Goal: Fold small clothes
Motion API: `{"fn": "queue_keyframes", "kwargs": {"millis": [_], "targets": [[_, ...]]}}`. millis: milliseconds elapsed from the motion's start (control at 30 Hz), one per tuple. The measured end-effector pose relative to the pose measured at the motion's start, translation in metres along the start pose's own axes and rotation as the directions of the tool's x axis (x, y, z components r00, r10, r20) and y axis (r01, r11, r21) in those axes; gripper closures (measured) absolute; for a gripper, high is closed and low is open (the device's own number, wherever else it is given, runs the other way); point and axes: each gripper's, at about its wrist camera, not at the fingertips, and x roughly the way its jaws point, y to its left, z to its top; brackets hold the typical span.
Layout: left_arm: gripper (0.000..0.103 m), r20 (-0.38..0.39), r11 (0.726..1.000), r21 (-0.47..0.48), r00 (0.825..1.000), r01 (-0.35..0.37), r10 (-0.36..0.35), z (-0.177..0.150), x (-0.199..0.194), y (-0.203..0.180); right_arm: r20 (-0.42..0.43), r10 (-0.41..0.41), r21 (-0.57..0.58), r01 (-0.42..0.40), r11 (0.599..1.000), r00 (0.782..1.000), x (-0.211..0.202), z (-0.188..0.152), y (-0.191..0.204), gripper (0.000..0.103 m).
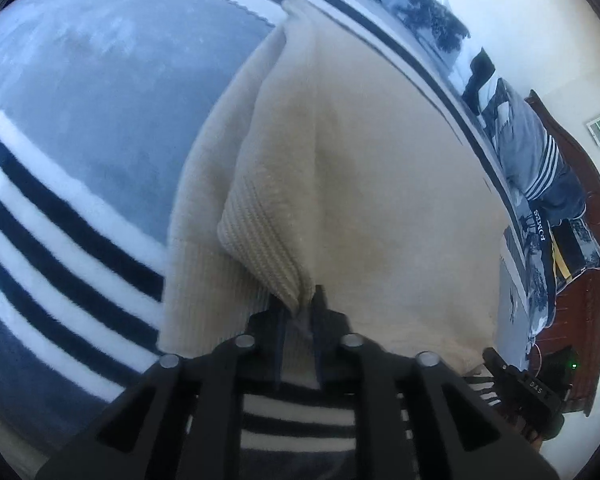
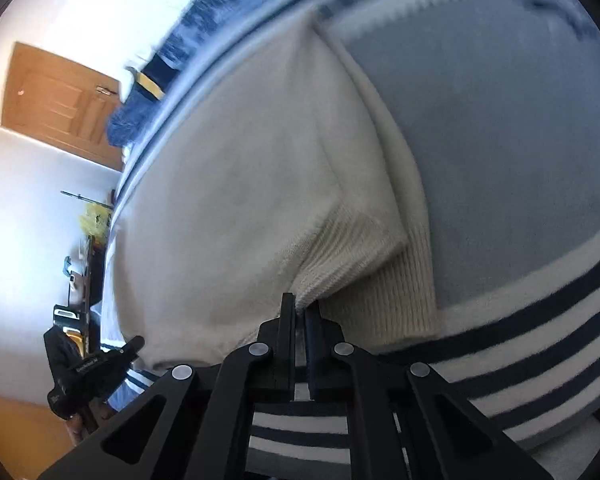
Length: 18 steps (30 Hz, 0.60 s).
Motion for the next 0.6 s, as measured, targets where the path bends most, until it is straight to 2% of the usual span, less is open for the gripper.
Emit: {"fn": "queue_keyframes", "kwargs": {"millis": [67, 133, 200, 267, 333, 367, 500, 567, 600], "targets": [[0.078, 0.014, 0.999, 0.025, 0.999, -0.038, 0.037, 0.001, -0.005, 0.005, -0.014, -0.055, -0.025, 0.055, 0.998, 0.998, 0.005, -0.002, 0.001, 0.098], [0.075, 0.036, 0.997, 0.053, 0.998, -0.055, 0.053, -0.003, -0.013, 0.007, -0.076, -0.112, -0.021, 0.111, 0.994, 0.991, 0.022, -0.005, -0.005, 0.097], [0.069, 0.08, 0.993, 0.077, 0.993, -0.093, 0.087, -0.007, -0.025, 0.002, -0.05, -0.094, 0.006, 0.094, 0.996, 0.994, 0.016, -0.007, -0.006, 0.095], [0.059, 0.115, 0.989, 0.104, 0.989, -0.107, 0.094, -0.019, -0.037, 0.002, -0.01, -0.109, -0.018, 0.109, 0.994, 0.994, 0.005, -0.01, 0.0, 0.083], [0.048, 0.13, 0.985, 0.119, 0.985, -0.125, 0.109, -0.032, -0.045, 0.003, 0.039, -0.168, -0.058, 0.17, 0.984, 0.985, -0.007, -0.018, 0.008, 0.054], [0.047, 0.133, 0.983, 0.127, 0.984, -0.136, 0.119, -0.04, -0.047, 0.005, 0.049, -0.179, -0.066, 0.182, 0.981, 0.983, -0.011, -0.021, 0.011, 0.05], [0.047, 0.125, 0.972, 0.157, 0.98, -0.177, 0.158, -0.063, -0.054, 0.007, 0.053, -0.152, -0.116, 0.157, 0.981, 0.987, -0.021, -0.041, 0.026, 0.049], [0.046, 0.123, 0.973, 0.157, 0.981, -0.171, 0.153, -0.07, -0.062, 0.009, 0.092, -0.215, -0.171, 0.228, 0.959, 0.972, -0.028, -0.05, 0.04, 0.043], [0.044, 0.133, 0.973, 0.154, 0.979, -0.172, 0.152, -0.071, -0.065, 0.008, 0.139, -0.277, -0.202, 0.301, 0.932, 0.951, -0.032, -0.059, 0.052, 0.034]]}}
